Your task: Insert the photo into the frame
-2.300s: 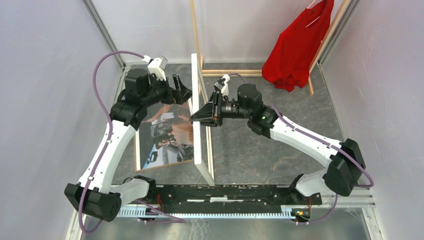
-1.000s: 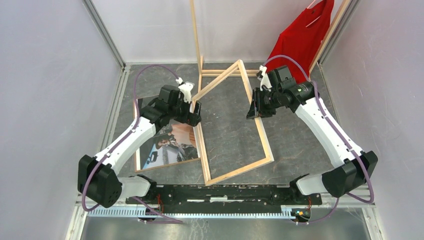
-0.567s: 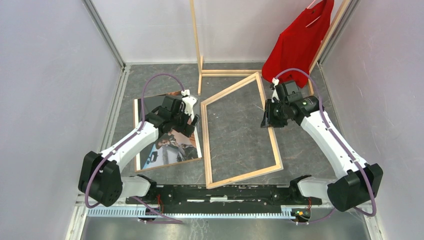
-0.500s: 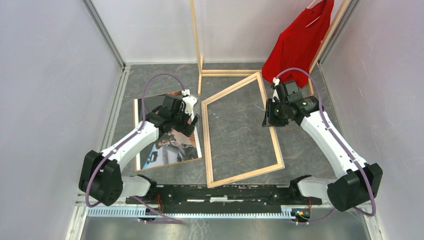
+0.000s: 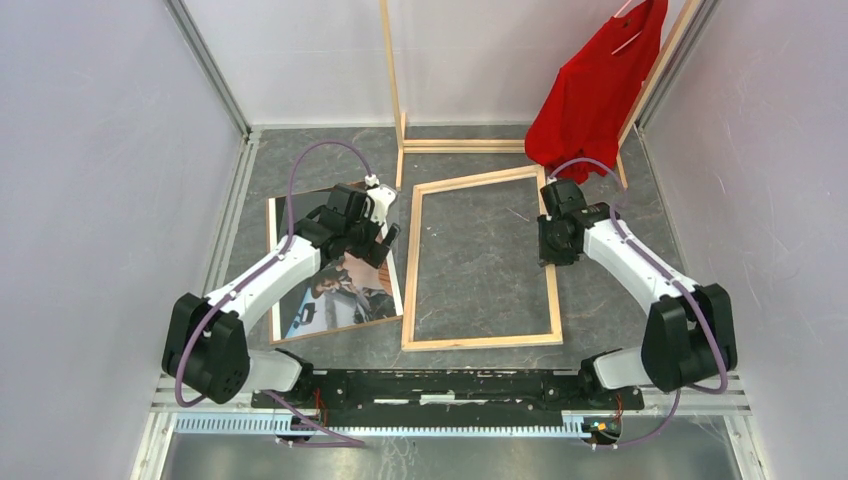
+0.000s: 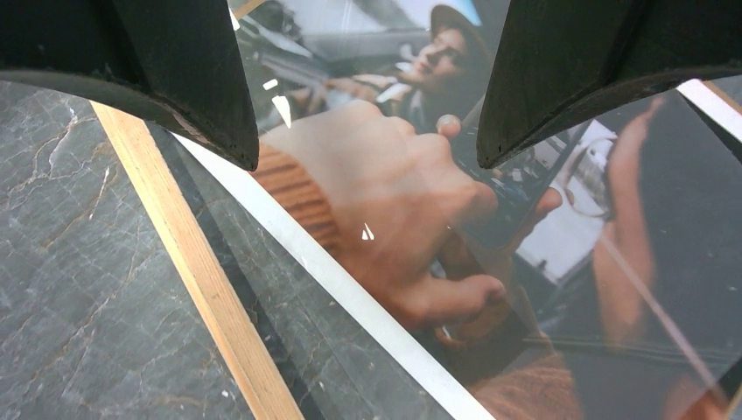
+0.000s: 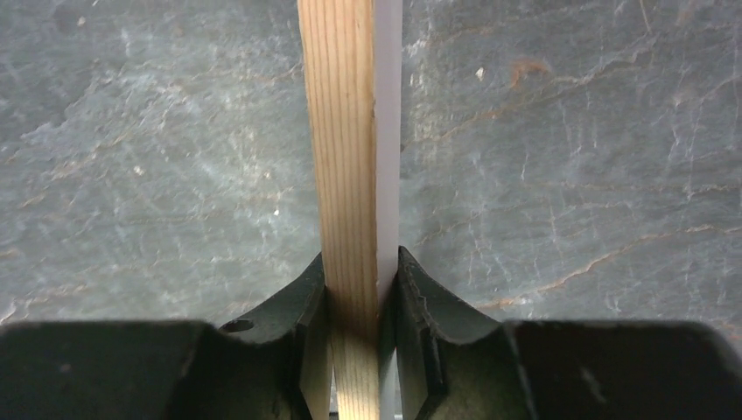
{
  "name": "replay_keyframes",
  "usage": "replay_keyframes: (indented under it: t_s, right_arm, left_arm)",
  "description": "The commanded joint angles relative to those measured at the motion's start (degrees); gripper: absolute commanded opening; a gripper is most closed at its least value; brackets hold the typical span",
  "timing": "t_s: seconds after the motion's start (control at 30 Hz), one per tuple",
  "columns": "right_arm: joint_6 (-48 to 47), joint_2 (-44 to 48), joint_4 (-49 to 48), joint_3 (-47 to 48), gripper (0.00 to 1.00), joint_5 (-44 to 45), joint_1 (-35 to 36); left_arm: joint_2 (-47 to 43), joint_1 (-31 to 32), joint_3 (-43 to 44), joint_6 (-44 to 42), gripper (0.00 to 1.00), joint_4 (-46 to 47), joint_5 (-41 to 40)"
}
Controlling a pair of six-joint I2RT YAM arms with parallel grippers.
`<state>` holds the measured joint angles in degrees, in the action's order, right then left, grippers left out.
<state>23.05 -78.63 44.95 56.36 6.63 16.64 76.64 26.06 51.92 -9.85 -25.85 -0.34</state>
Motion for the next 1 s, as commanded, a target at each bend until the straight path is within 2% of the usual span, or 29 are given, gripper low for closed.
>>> replay_keyframes:
  t_s: [0.0,0.37,0.53,0.77,0.87,0.97]
  right_arm:
    - [-1.4,-3.7,-6.5,0.3,0.23,5.9,-0.4]
    - [-4.7,-12.9,-10.4,0.4,0.23,10.5,-0.4]
    - [-7.1,-16.8,-10.6,1.4,0.27,11.7,-0.3]
    - [-8.7,-19.4,-10.6,1.8,0.47,10.5,-0.3]
    - [-8.6,-19.3,-11.3,2.2,0.61,9.9,-0.3]
    - [-7.6,-18.8,-11.4,3.3,0.63,9.2,-0.2]
  left_arm:
    - [0.5,-0.4,4.7,-3.2,1.00,-0.9,-2.4]
    - [0.4,-0.8,7.8,-2.5,1.00,-3.1,-2.8]
    - [-0.4,-0.8,7.8,-2.3,1.00,-3.9,-2.0]
    - [-1.8,-0.9,8.2,-1.5,1.00,-3.4,-1.6]
    - [-2.4,-0.9,8.1,-1.3,1.00,-3.0,-1.3]
    - [-2.5,-1.0,8.4,-0.6,1.00,-3.0,-0.7]
